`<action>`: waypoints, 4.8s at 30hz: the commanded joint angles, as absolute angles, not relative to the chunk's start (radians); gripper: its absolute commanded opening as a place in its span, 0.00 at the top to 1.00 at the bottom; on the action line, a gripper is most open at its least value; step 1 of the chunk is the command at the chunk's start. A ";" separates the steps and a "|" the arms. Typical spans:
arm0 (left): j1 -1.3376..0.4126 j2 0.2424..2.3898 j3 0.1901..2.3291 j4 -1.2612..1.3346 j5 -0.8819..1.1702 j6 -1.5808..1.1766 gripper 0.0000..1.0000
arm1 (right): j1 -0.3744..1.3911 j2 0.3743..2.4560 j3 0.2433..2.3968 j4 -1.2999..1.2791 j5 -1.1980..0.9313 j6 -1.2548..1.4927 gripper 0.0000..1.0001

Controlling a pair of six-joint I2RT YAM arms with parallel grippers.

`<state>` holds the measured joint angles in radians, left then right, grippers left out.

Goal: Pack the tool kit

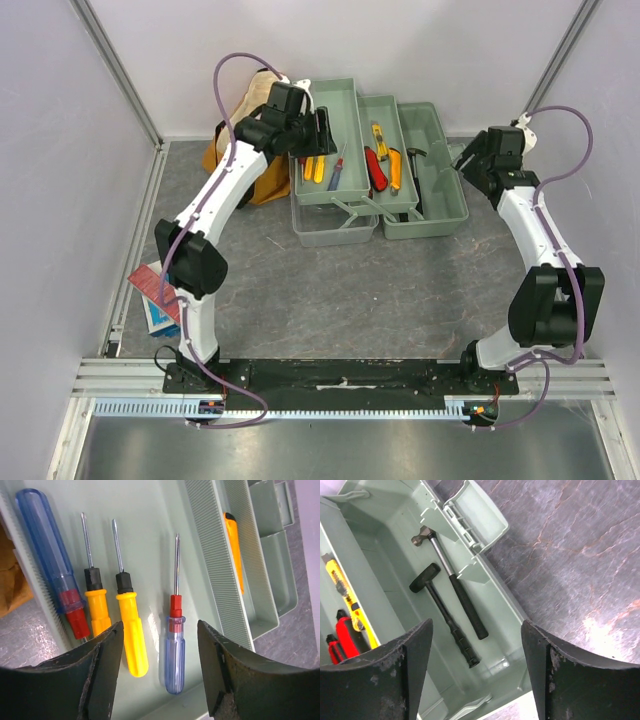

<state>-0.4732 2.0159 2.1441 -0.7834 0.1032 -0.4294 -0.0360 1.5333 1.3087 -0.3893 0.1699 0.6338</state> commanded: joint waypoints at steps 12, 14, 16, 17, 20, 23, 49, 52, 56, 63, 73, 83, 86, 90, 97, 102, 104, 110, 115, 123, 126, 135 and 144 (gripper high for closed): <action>-0.232 1.694 1.840 -0.678 0.112 -0.499 0.40 | -0.156 1.620 1.281 -0.292 -0.043 0.568 0.21; -0.226 1.681 1.796 -0.666 0.141 -0.483 0.41 | -0.158 1.623 1.269 -0.279 -0.067 0.561 0.23; -0.227 1.690 1.766 -0.666 0.185 -0.459 0.41 | -0.161 1.626 1.264 -0.272 -0.093 0.554 0.25; -0.227 1.693 1.747 -0.664 0.201 -0.451 0.41 | -0.161 1.628 1.264 -0.272 -0.104 0.552 0.25; -0.235 1.697 1.668 -0.646 0.192 -0.427 0.42 | -0.167 1.623 1.259 -0.268 -0.109 0.555 0.27; -0.253 1.686 1.579 -0.595 0.172 -0.414 0.43 | -0.172 1.617 1.252 -0.267 -0.112 0.561 0.27; -0.311 1.924 1.557 -0.399 0.170 -0.332 0.77 | -0.291 1.574 1.101 -0.224 -0.153 0.686 0.38; -0.311 1.947 1.627 -0.461 0.176 -0.293 0.98 | -0.293 1.548 1.088 -0.227 -0.115 0.695 0.39; -0.311 1.933 1.681 -0.500 0.147 -0.278 0.98 | -0.296 1.523 1.083 -0.242 -0.043 0.698 0.39; -0.311 1.847 1.743 -0.531 0.083 -0.224 0.98 | -0.298 1.558 1.078 -0.291 0.020 0.699 0.40; -0.319 1.776 1.822 -0.557 0.069 -0.173 0.98 | -0.298 1.585 0.989 -0.284 -0.064 0.719 0.41; -0.416 1.792 1.942 -0.615 -0.110 -0.097 0.98 | -0.200 1.591 0.943 -0.169 -0.161 0.710 0.42; -0.465 1.805 1.989 -0.638 -0.185 -0.061 0.98 | -0.163 1.579 0.940 -0.166 -0.123 0.703 0.42; -0.526 1.815 2.043 -0.650 -0.268 -0.011 0.98 | -0.144 1.578 0.927 -0.144 -0.110 0.701 0.42; -0.604 1.821 2.106 -0.649 -0.344 0.055 0.98 | -0.071 1.574 0.905 -0.107 -0.106 0.713 0.43; -0.670 1.850 2.180 -0.661 -0.460 0.104 0.98 | -0.048 1.571 0.882 -0.091 -0.106 0.732 0.43; -0.698 1.858 2.198 -0.661 -0.495 0.126 0.98 | -0.043 1.572 0.876 -0.087 -0.104 0.733 0.44; -0.776 1.879 2.210 -0.632 -0.600 0.190 0.98 | -0.038 1.581 0.873 -0.086 -0.095 0.735 0.43; -0.844 1.925 2.229 -0.566 -0.767 0.291 0.98 | -0.026 1.608 0.873 -0.083 -0.092 0.744 0.44; -0.925 1.993 2.233 -0.431 -0.917 0.460 0.98 | -0.018 1.641 0.897 -0.092 -0.090 0.741 0.45; -0.954 2.017 2.235 -0.376 -0.952 0.520 0.98 | -0.018 1.654 0.916 -0.107 -0.087 0.735 0.45; -1.025 2.112 2.283 -0.267 -1.009 0.626 0.98 | -0.018 1.669 0.920 -0.118 -0.091 0.733 0.46; -1.086 2.161 2.279 -0.198 -1.106 0.692 0.87 | -0.020 1.652 0.896 -0.117 -0.081 0.730 0.46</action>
<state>-1.0260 2.1719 2.2280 -0.2890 -1.0298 0.6521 -0.0433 1.6276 0.9169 -0.0643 -0.0959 0.7513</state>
